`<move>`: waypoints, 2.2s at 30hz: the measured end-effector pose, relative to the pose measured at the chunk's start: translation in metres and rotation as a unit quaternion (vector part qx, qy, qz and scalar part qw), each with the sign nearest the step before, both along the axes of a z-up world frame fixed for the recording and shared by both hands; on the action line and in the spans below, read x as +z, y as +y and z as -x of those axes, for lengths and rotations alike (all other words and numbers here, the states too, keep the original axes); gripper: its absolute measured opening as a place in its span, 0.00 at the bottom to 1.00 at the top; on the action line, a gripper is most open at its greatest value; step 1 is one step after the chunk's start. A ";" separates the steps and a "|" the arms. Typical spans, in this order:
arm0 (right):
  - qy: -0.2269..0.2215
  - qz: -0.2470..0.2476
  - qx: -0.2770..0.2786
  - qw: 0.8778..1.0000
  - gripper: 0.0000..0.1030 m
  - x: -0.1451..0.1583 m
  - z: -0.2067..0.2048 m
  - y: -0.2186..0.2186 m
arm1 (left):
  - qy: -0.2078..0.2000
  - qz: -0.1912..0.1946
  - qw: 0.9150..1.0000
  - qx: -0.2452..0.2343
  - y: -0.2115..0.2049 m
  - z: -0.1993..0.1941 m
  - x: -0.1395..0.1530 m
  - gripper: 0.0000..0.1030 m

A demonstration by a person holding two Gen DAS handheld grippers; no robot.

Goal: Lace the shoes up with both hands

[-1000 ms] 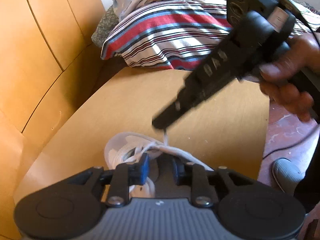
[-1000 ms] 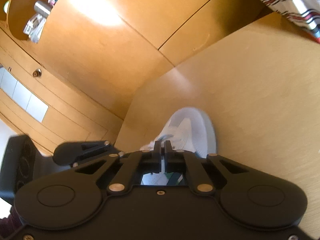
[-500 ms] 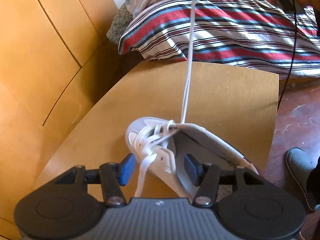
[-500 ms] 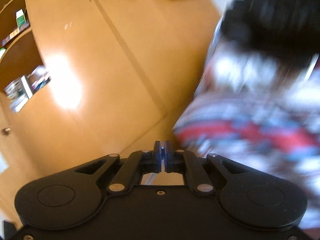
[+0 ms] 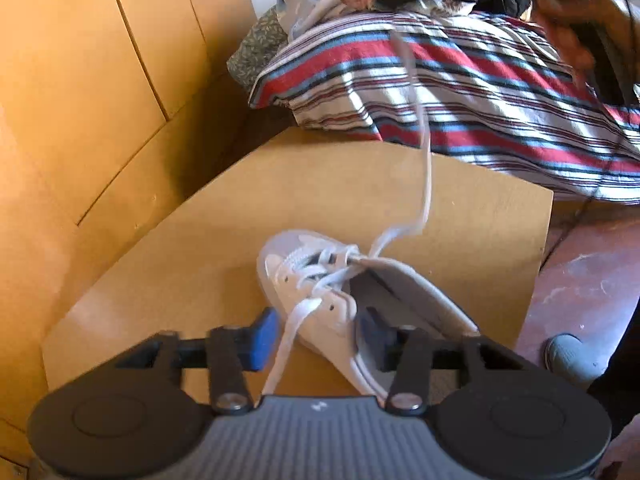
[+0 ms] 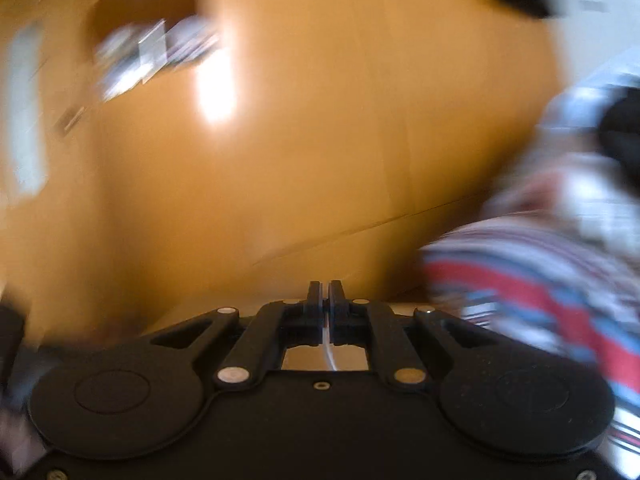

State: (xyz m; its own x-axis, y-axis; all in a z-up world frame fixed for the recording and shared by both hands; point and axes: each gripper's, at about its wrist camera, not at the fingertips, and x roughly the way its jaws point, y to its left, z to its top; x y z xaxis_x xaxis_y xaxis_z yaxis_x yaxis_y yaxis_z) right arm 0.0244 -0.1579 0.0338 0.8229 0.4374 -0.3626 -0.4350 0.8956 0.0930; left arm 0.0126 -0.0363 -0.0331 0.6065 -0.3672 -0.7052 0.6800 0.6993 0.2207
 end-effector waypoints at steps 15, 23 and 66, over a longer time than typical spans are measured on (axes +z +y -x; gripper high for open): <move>0.070 0.233 0.196 0.950 0.03 -0.074 -0.007 0.116 | 0.041 0.068 0.996 0.037 0.020 -0.009 -0.005 0.18; 0.125 0.052 0.163 0.977 0.03 -0.051 -0.031 0.070 | 0.024 0.092 0.995 0.018 0.022 -0.002 0.008 0.20; 0.104 0.022 0.157 0.982 0.18 -0.049 -0.028 0.034 | 0.143 0.377 0.909 0.109 0.047 -0.041 0.011 0.02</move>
